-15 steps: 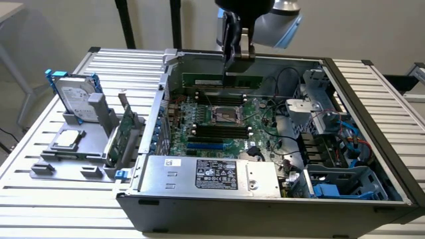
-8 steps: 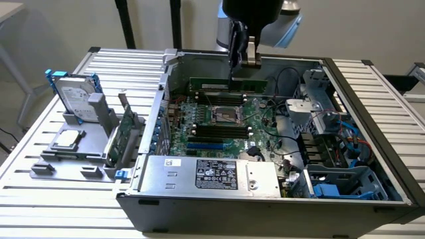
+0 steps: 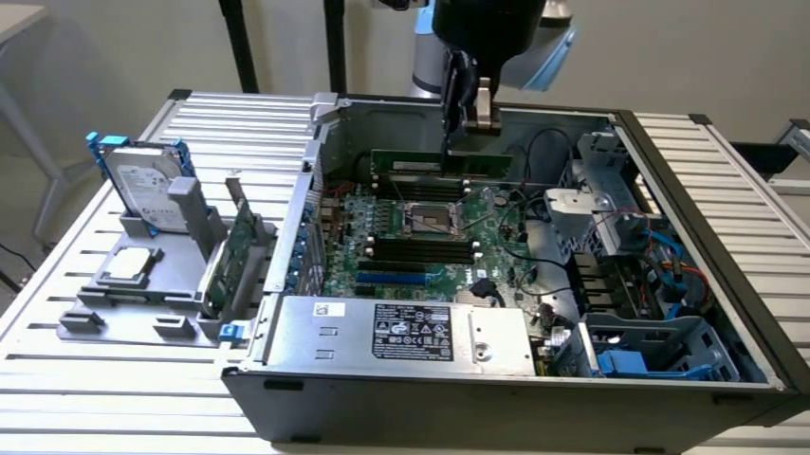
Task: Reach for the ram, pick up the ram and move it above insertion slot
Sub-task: 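Pick up the ram and move it above insertion slot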
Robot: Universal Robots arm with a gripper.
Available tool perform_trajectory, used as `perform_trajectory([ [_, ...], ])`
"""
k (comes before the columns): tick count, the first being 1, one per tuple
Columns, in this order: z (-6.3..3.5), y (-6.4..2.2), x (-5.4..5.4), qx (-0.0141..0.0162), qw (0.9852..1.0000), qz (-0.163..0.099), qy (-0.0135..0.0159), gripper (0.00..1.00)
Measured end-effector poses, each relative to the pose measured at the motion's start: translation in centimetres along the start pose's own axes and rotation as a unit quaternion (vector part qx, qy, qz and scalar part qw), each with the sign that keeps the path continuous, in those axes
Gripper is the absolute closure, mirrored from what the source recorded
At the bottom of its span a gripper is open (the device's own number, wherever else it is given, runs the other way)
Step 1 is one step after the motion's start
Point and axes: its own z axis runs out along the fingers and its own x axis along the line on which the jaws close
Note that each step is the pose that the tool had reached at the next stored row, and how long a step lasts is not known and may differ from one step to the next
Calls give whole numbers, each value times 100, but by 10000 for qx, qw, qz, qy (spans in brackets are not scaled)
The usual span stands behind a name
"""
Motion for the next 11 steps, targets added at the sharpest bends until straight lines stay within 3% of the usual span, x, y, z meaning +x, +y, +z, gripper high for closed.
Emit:
perform_trajectory([
  [6, 70, -50, -9, 6, 9999, 164, -6, 86],
  [11, 104, -64, -156, 6, 9999, 171, -2, 86],
])
